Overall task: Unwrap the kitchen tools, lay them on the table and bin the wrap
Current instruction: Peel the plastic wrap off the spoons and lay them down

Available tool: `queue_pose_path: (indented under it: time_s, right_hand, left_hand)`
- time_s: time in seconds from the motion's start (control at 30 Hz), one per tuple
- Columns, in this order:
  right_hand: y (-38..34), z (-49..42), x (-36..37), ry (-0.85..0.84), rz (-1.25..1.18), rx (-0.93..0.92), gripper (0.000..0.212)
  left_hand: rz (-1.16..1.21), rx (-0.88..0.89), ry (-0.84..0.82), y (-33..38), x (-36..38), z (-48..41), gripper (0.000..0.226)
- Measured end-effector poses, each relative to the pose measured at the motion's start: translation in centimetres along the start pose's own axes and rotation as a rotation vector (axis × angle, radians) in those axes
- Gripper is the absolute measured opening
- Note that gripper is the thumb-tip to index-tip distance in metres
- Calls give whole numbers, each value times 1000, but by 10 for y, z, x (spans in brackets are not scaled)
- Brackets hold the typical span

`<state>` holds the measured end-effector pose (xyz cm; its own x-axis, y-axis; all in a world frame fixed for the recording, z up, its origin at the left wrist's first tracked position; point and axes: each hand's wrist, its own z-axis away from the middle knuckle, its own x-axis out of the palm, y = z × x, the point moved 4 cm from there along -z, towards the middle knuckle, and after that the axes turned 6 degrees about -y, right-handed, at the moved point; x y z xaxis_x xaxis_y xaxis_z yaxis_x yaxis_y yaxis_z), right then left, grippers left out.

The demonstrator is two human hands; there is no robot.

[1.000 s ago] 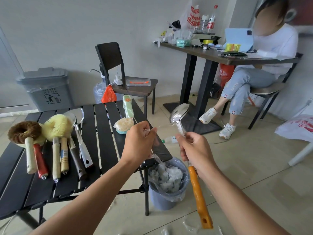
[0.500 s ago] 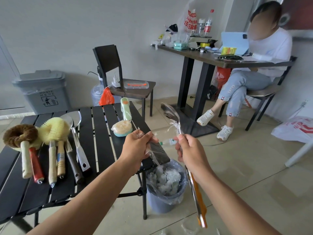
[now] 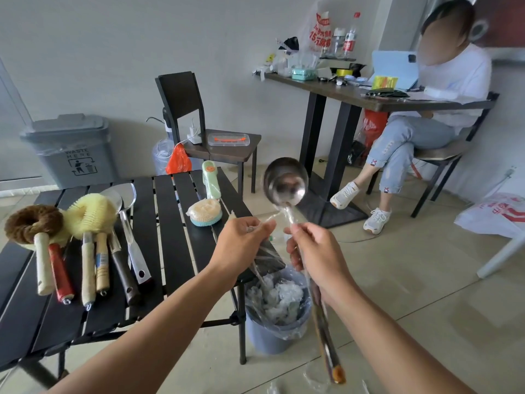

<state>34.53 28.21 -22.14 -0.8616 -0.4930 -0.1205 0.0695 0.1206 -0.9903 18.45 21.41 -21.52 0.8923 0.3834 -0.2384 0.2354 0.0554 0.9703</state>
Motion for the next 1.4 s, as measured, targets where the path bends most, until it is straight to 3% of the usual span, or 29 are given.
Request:
queue_pose_path:
  time_s: [0.2, 0.43, 0.57, 0.7, 1.0, 1.13, 1.23, 1.4]
  right_hand:
    - [6, -3, 3, 6, -65, 51, 27]
    - [7, -5, 0, 23, -240, 111, 33]
    - [3, -2, -1, -7, -195, 93, 24]
    - [-1, -2, -4, -4, 9, 37, 18]
    - [-6, -4, -16, 1, 124, -5, 24]
    - [-5, -6, -18, -18, 281, -49, 34]
    - [-5, -6, -20, 0, 420, -113, 40]
    - [-5, -9, -25, -8, 437, -133, 44]
  left_hand:
    - [47, 5, -98, 2, 13, 6, 43]
    - [65, 30, -76, 9, 12, 11, 39]
    - [57, 53, -97, 10, 11, 9, 37]
    - [90, 7, -118, 10, 10, 10, 56]
    - [-62, -66, -195, 4, 3, 4, 48]
    - [-137, -98, -238, 4, 0, 0, 62]
    - [-225, -133, -297, 7, -2, 1, 59]
    - [-265, -196, -358, 6, -7, 3, 64]
